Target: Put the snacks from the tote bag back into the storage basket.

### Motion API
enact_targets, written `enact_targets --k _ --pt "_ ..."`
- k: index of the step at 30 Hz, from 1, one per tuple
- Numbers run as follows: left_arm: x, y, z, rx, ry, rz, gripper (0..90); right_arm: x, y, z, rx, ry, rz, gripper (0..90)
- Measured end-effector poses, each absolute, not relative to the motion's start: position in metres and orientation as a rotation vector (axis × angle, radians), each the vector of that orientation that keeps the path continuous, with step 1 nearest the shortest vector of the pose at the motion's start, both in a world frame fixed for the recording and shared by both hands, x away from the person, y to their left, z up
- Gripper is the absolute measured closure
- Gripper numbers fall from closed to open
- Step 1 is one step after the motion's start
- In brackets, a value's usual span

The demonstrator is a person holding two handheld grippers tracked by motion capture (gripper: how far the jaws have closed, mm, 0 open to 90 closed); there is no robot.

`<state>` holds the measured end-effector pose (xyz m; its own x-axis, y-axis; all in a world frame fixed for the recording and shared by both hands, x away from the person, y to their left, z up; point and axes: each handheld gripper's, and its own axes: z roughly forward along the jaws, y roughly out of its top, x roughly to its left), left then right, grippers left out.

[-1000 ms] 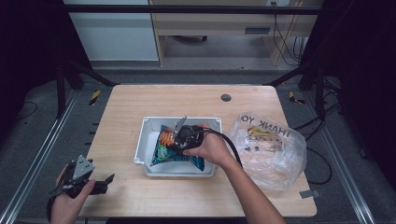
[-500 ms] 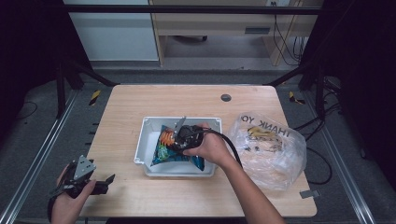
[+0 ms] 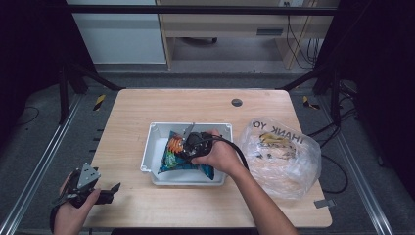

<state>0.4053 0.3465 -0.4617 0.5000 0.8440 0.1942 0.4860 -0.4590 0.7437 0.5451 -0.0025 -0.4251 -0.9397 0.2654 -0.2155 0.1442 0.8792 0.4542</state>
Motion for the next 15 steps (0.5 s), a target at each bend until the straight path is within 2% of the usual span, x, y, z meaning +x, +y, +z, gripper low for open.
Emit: enact_targets --k 15 --pt "0.4049 0.3480 -0.4614 2.122 1.086 0.736 3.9 0.5444 0.0024 -0.4232 0.336 2.777 0.622 27.3"
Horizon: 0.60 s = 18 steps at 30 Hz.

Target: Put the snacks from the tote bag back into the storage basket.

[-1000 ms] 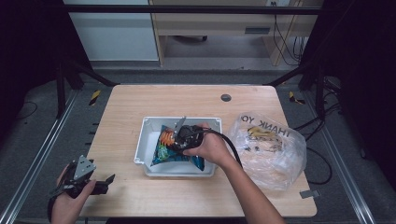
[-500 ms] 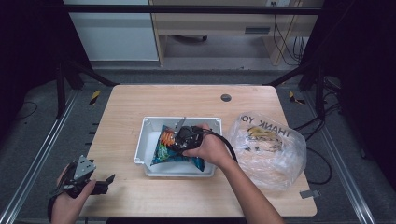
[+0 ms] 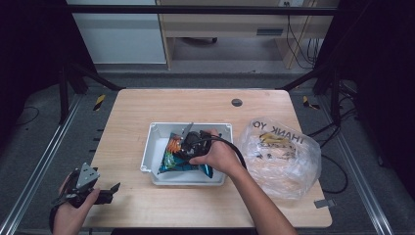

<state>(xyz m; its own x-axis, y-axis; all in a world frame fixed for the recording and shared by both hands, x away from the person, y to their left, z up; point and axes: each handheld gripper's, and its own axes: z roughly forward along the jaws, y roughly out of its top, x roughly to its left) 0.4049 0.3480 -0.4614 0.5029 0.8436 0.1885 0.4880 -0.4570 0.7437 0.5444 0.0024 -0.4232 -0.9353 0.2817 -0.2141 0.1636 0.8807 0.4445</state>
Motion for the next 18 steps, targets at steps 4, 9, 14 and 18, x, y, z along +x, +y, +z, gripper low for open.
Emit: enact_targets --k 4,9,14,18 --pt "0.406 0.347 -0.461 2.122 1.086 0.735 3.8 0.542 0.003 -0.421 0.348 2.760 0.635 19.8" --pt "0.406 0.348 -0.462 2.129 1.091 0.738 3.9 0.542 -0.002 -0.414 0.366 2.739 0.658 15.0" --pt "0.405 0.349 -0.462 2.115 1.096 0.736 3.8 0.537 -0.009 -0.405 0.425 2.717 0.678 10.1" --pt "0.406 0.349 -0.462 2.120 1.093 0.735 3.9 0.533 -0.015 -0.397 0.434 2.702 0.708 6.9"
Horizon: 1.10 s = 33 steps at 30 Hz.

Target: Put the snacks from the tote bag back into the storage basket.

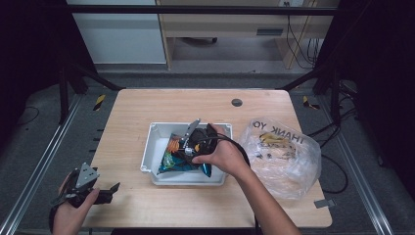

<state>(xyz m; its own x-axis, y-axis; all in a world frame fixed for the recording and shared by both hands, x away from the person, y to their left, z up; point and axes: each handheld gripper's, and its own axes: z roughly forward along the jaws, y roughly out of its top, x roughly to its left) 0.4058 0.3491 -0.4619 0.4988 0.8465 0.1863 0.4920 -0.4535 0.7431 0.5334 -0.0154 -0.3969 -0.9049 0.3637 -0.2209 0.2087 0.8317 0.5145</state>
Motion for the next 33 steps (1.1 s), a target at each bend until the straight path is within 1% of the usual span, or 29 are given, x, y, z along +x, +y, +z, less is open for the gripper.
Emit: enact_targets --k 10,15,21,28,33 --pt "0.406 0.355 -0.461 2.096 1.113 0.745 3.9 0.527 -0.031 -0.363 0.452 2.651 0.838 6.0" --pt "0.407 0.352 -0.461 2.116 1.104 0.751 3.8 0.525 -0.038 -0.351 0.439 2.644 0.881 6.1" --pt "0.407 0.349 -0.462 2.143 1.106 0.764 3.8 0.522 -0.049 -0.342 0.469 2.602 0.993 6.4" --pt "0.409 0.345 -0.466 2.145 1.120 0.766 3.7 0.522 -0.060 -0.341 0.503 2.539 1.030 6.0" --pt "0.406 0.343 -0.468 2.146 1.123 0.773 3.7 0.513 -0.063 -0.338 0.550 2.474 1.082 6.2"
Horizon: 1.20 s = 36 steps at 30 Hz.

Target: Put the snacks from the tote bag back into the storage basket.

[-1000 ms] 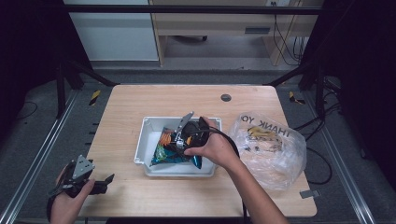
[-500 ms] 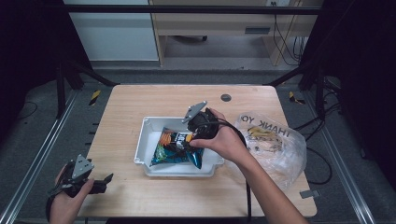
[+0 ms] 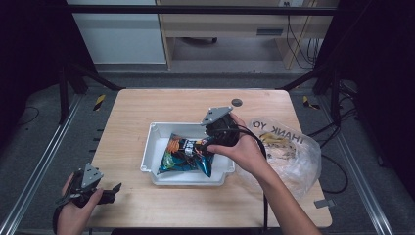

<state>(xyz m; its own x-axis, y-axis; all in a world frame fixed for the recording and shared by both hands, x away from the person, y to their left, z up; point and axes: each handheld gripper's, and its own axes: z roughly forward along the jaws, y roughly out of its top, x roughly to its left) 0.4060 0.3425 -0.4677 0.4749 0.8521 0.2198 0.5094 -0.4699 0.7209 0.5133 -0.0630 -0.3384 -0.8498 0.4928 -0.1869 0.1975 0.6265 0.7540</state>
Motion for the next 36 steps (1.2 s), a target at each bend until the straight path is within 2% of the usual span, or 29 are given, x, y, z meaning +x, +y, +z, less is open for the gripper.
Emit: enact_targets --k 16,36 --pt "0.405 0.348 -0.465 2.126 1.132 0.786 3.6 0.495 -0.058 -0.331 0.651 2.375 1.120 7.9" --pt "0.404 0.347 -0.466 2.144 1.130 0.785 3.6 0.468 -0.084 -0.314 0.765 2.220 1.228 7.6"
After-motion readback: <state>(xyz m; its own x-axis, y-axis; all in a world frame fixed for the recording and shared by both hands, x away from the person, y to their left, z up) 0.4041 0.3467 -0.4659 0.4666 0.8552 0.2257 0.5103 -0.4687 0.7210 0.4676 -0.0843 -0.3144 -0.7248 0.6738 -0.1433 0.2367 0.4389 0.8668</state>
